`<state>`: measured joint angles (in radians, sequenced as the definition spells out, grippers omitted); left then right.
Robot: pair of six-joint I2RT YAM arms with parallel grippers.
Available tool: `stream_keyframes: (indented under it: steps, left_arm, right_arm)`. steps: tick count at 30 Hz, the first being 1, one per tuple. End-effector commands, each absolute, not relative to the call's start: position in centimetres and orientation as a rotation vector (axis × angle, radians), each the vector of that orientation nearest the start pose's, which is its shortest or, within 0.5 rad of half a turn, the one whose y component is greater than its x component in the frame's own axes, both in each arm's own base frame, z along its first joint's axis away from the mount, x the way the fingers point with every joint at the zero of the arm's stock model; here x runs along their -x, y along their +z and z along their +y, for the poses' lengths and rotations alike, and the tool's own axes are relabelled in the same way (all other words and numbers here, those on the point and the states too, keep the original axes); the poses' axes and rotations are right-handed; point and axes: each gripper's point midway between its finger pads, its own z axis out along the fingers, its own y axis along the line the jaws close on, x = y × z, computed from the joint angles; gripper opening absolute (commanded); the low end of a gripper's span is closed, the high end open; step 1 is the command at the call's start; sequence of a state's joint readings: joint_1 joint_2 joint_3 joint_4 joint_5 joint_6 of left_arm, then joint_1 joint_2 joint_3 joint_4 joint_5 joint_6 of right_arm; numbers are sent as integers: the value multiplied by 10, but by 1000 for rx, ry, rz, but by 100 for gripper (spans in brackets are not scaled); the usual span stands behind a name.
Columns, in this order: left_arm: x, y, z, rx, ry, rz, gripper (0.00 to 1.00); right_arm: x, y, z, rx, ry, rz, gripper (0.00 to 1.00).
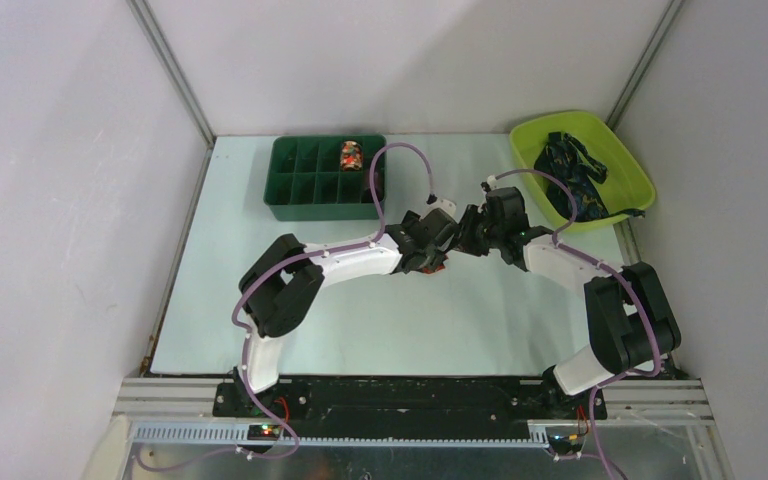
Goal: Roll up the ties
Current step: Roll the tie at the center of the board.
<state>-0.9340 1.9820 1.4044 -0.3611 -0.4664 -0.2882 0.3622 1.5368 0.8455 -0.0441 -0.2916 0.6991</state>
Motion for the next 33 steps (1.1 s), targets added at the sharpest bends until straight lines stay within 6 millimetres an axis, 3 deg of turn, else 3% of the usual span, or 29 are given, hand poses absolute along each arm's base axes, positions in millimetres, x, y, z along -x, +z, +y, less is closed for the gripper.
stream_keyframes:
  steps: [1, 9, 19, 24, 33]
  left_arm:
    - [-330, 71, -345, -540, -65, 2299, 71]
    - [-338, 111, -337, -470, -100, 2231, 72]
    - [-343, 140, -324, -406, -154, 2192, 73]
    - [-350, 146, -301, -287, -269, 2200, 73]
    - [-367, 137, -230, 6, -361, 2187, 75]
  right_arm:
    - [-339, 88, 207, -237, 845, 2403, 25]
    - [-341, 85, 210, -239, 861, 2403, 25]
    - [-341, 86, 227, -203, 932, 2387, 25]
    - [-338, 87, 243, -180, 1012, 2383, 27]
    - [-341, 89, 279, -156, 1164, 2376, 34]
